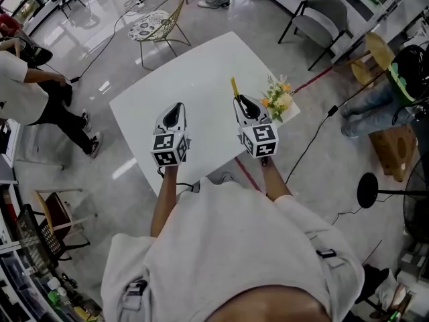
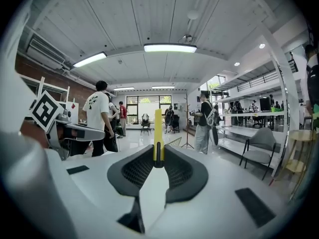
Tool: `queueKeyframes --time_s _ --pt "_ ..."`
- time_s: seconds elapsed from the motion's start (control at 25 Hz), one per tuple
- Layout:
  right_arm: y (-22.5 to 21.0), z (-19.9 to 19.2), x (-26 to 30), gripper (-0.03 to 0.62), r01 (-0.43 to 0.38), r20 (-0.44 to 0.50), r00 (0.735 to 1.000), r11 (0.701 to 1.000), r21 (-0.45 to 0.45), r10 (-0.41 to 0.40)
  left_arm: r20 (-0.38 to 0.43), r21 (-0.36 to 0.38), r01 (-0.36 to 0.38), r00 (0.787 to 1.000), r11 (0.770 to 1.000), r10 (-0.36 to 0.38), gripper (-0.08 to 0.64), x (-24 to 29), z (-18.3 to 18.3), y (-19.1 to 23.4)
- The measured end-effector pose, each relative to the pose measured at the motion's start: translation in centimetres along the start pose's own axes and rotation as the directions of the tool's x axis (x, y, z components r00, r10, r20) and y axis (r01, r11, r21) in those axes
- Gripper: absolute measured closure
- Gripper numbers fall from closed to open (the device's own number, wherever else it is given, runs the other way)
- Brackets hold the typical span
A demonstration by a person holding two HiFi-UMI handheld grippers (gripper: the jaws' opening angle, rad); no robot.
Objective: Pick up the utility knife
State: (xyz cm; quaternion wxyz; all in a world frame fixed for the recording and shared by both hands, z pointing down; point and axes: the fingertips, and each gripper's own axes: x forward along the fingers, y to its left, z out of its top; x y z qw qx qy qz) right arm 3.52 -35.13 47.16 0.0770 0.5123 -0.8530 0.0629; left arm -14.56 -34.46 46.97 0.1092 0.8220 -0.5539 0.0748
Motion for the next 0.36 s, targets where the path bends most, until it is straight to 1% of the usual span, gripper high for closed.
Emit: queueKeyframes --time_s 0.36 --pt "-0.32 -0.27 0.17 0.508 0.0 -0.007 1.0 1.0 -0.01 0.0 0.004 0.005 0.002 1.0 1.0 -0.002 0.54 0.64 0.03 -0.26"
